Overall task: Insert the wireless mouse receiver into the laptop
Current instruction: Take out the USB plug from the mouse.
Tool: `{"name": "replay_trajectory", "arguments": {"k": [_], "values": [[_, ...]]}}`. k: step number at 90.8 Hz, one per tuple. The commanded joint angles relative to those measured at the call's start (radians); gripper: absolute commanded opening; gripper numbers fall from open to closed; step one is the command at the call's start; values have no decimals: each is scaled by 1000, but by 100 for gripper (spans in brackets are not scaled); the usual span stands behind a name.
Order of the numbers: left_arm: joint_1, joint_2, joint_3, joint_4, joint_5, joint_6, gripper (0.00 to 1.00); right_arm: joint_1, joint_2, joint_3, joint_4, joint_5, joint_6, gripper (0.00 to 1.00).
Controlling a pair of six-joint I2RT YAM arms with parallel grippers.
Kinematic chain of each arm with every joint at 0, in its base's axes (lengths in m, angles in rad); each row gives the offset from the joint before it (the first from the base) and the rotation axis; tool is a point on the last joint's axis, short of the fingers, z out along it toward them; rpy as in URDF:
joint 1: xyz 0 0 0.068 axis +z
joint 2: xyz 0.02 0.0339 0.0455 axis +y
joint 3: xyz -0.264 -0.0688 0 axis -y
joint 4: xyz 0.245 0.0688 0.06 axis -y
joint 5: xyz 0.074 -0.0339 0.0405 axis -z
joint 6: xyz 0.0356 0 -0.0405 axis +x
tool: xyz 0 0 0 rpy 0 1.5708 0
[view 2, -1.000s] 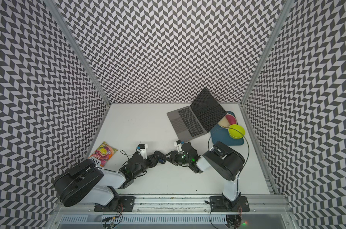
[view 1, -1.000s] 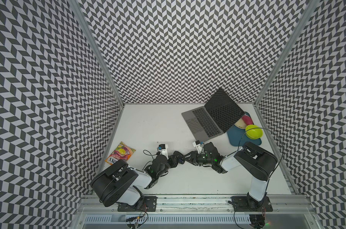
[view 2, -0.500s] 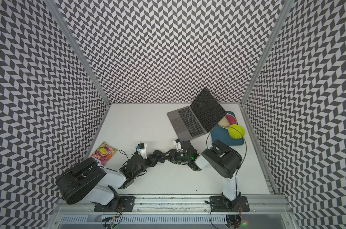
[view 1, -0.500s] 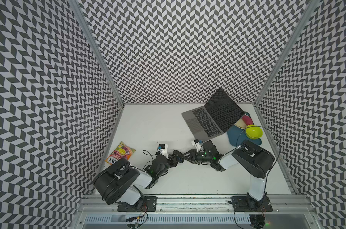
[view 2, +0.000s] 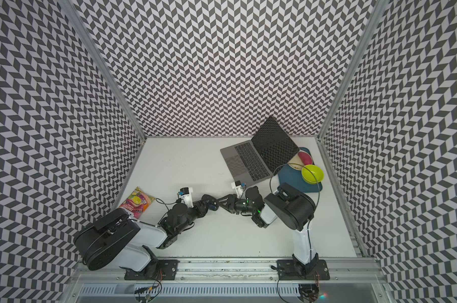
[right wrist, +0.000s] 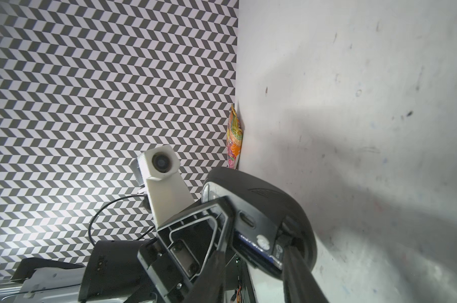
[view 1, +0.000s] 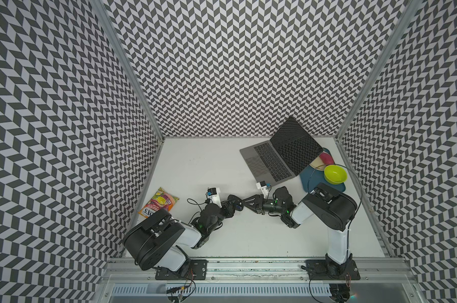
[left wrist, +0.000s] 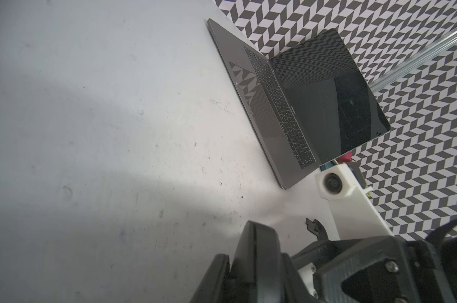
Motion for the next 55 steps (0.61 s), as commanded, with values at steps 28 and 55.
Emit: {"name": "replay_trajectory", "arguments": {"k": [28,55], "values": [[8,-16,-2,-188,35,-60,21,2,-135,-96,189,-30,-78,41],[41,-173,1,-384,44,-45,62,-168,-514,-72,-720,260,-485,68]]}}
